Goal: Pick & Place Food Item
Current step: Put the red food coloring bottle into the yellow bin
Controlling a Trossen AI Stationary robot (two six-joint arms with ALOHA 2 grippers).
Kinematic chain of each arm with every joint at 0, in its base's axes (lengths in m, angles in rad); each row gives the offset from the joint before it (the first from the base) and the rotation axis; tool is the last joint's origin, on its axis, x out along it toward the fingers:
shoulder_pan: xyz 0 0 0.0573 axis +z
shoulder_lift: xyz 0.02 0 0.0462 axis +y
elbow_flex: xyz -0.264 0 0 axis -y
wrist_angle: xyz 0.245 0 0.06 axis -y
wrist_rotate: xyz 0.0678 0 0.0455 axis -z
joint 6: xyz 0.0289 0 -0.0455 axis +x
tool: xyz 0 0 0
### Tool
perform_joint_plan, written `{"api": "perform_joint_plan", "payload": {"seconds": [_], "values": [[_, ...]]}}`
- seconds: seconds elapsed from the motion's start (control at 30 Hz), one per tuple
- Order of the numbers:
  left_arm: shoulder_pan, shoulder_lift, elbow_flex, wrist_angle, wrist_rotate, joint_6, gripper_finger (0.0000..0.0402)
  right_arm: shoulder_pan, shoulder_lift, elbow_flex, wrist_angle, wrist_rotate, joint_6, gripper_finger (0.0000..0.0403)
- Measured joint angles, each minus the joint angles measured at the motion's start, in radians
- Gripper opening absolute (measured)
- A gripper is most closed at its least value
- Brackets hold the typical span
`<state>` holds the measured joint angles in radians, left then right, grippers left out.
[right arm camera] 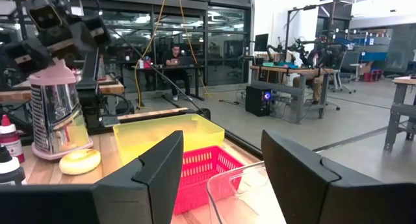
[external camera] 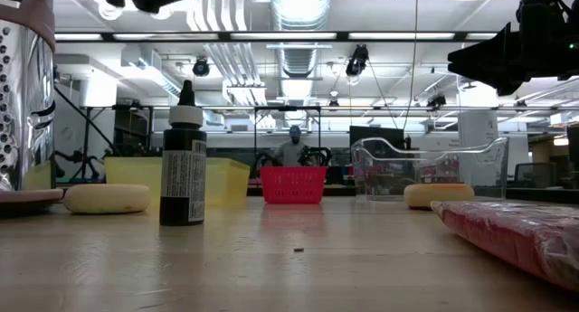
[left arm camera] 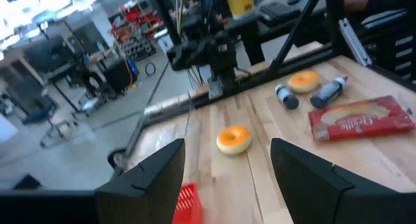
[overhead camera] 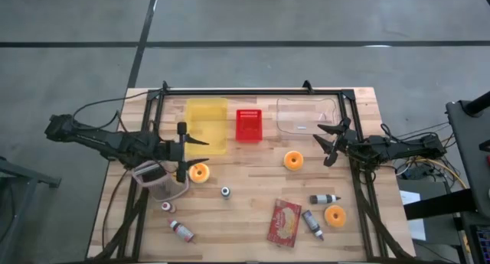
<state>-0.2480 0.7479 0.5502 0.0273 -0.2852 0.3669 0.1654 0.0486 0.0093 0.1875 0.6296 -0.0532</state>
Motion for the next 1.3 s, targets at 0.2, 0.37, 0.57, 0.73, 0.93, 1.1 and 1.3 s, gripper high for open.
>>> {"api": "perform_joint_plan", "payload": {"seconds": [0.2, 0.37, 0.57, 0.73, 0.93, 1.1, 1.3], "values": [[-0.042, 0.014, 0.104, -0.082, -0.003, 0.023, 0.0232, 0.0, 0.0, 0.0, 0.0, 0.0, 0.0, 0.0203], [-0.1, 0.05, 0.136, -0.094, -0.036, 0.01, 0.0232, 0.0, 0.0, 0.0, 0.0, 0.0, 0.0, 0.0203], [-0.198, 0.128, 0.185, -0.084, -0.204, 0.031, 0.0232, 0.0, 0.0, 0.0, 0.0, 0.0, 0.0, 0.0203], [-0.279, 0.188, 0.243, -0.158, -0.365, -0.025, 0.0232, 0.0, 0.0, 0.0, 0.0, 0.0, 0.0, 0.0203], [-0.381, 0.269, 0.283, -0.202, -0.55, -0.117, 0.0232, 0.0, 0.0, 0.0, 0.0, 0.0, 0.0, 0.0203], [-0.456, 0.32, 0.317, -0.204, -0.604, -0.169, 0.0232, 0.0, 0.0, 0.0, 0.0, 0.0, 0.0, 0.0203], [-0.519, 0.351, 0.342, -0.263, -0.622, -0.295, 0.0232, 0.0, 0.0, 0.0, 0.0, 0.0, 0.0, 0.0203]]}}
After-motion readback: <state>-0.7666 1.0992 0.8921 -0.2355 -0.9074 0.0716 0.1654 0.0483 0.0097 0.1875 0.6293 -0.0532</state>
